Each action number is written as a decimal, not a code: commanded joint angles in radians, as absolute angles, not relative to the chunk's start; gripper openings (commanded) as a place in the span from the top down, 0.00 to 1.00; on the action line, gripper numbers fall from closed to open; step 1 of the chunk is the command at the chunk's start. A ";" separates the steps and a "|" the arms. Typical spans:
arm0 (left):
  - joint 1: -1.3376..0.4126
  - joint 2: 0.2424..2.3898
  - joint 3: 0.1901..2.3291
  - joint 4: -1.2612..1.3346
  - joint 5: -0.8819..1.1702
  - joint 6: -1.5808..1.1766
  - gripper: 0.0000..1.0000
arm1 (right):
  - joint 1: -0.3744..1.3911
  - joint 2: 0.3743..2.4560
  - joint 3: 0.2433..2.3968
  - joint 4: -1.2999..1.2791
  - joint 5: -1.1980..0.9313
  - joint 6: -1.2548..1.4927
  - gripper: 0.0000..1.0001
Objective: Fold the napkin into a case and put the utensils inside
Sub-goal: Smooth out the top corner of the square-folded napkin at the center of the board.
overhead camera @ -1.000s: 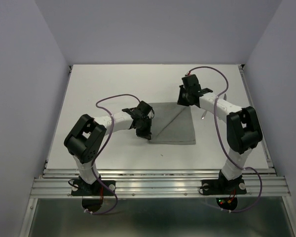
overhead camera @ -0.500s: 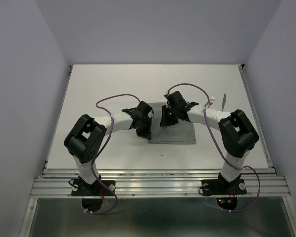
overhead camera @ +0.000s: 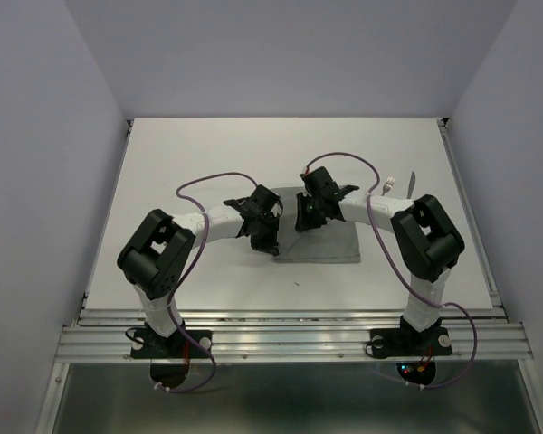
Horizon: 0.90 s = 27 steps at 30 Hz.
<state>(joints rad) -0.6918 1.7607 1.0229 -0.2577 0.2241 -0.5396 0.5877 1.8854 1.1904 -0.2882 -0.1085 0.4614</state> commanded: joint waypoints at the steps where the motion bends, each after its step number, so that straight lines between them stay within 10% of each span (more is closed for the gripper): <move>1: -0.693 1.795 0.974 -0.288 0.189 -0.509 1.00 | 0.578 1.890 1.233 -0.307 -0.011 0.431 0.80; 27: -0.693 1.815 0.974 -0.285 0.216 -0.488 1.00 | 0.403 1.930 1.361 -0.305 0.077 0.402 0.81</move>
